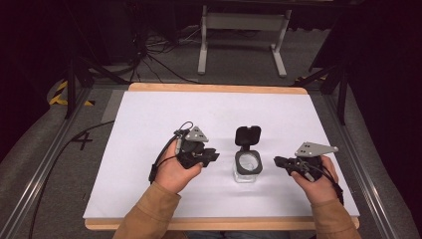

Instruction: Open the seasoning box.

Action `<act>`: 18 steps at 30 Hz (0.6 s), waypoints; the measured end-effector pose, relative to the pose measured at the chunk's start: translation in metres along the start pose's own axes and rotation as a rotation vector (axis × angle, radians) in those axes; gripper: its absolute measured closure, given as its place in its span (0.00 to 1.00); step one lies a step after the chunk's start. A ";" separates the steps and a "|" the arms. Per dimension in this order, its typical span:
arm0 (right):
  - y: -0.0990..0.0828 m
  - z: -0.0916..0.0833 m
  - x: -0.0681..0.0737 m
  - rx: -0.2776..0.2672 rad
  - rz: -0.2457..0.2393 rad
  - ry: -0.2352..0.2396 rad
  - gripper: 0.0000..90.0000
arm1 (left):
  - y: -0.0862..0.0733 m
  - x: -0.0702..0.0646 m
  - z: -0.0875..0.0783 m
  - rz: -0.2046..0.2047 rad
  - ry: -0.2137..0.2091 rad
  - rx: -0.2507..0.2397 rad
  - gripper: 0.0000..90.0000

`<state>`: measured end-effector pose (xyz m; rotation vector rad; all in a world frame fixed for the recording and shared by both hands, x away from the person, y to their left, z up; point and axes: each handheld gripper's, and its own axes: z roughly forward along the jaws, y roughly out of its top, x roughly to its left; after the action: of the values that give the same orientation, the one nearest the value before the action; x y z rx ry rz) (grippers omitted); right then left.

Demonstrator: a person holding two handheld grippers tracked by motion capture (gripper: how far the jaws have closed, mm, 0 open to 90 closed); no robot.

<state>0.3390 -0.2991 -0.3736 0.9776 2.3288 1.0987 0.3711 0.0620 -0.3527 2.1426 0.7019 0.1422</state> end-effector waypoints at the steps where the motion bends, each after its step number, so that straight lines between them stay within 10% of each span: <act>1: 0.000 -0.003 -0.004 -0.001 -0.005 -0.015 0.93 | -0.002 0.002 -0.003 0.009 0.007 0.006 0.83; 18: -0.032 -0.021 -0.067 0.025 0.098 -0.056 0.58 | -0.056 0.069 -0.040 -0.080 0.144 -0.034 0.53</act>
<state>0.3582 -0.3733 -0.3824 1.1272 2.2764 1.0674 0.3914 0.1531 -0.3802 2.0832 0.8616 0.2655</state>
